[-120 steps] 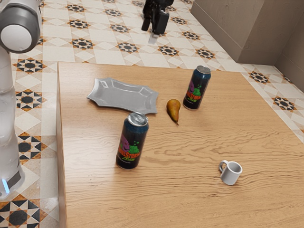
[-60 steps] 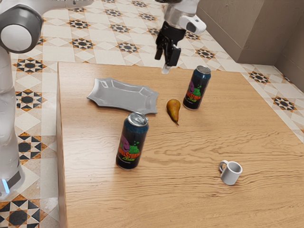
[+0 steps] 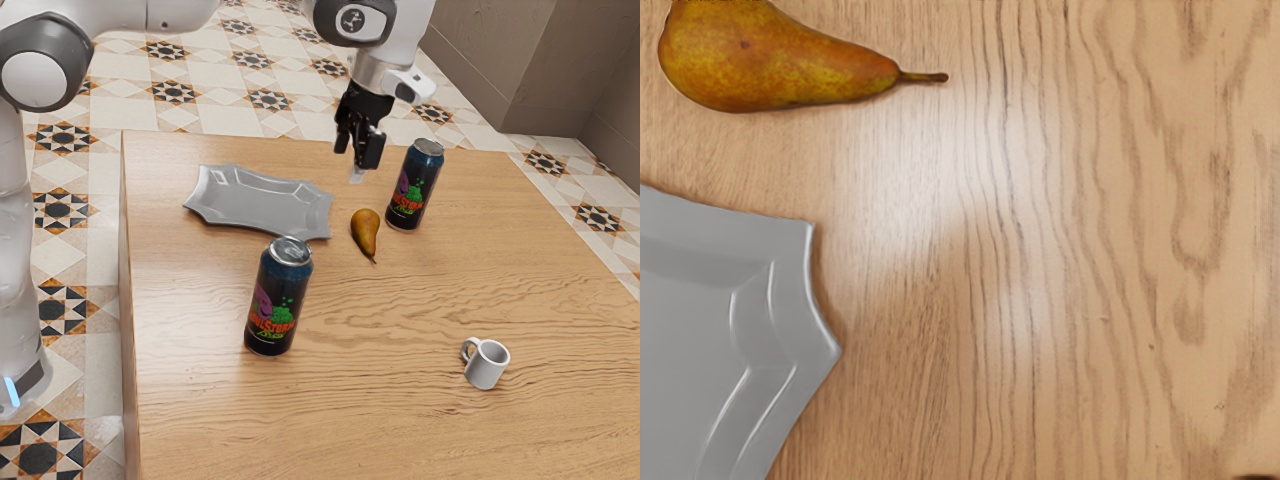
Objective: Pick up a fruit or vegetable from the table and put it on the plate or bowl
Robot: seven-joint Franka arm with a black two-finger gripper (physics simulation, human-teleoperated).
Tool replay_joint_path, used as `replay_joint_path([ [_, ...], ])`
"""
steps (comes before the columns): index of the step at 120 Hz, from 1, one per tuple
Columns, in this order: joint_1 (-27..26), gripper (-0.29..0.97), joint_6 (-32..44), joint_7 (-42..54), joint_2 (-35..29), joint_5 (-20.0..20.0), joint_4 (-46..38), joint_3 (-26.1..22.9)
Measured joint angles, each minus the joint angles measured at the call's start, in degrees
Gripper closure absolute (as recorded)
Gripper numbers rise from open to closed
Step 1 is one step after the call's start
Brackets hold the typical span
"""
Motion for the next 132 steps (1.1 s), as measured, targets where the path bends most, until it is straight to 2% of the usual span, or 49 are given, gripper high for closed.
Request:
replay_joint_path([
  [66, 0.0, 0.01, 4.0, 0.0, 0.0, 0.0, -2.0, 0.0],
  [68, -15.8, 0.01, 3.7, 2.5, 4.4, -1.8, 3.7, 16.4],
  [69, -21.5, 0.01, 3.6, 3.8, 6.2, -2.6, 6.0, 22.8],
  [71, -28.7, 0.01, 3.3, 6.2, 9.1, -4.1, 9.6, 33.1],
  [73, -31.9, 0.01, 3.1, 8.5, 11.2, -5.4, 12.3, 40.7],
  [75, -33.2, 0.01, 2.9, 10.8, 12.7, -6.5, 14.3, 46.3],
  [78, -34.2, 0.01, 2.6, 14.2, 14.2, -8.0, 16.3, 52.0],
  [81, -35.1, 0.01, 2.3, 17.3, 15.1, -9.1, 17.6, 55.7],
  [86, -36.1, 0.0, 2.0, 22.4, 16.0, -10.7, 18.7, 59.0],
  [94, -36.9, 0.0, 1.5, 29.7, 16.6, -12.2, 19.5, 61.0],
  [132, -37.2, 0.0, 0.5, 55.5, 16.8, -14.2, 19.8, 61.8],
])
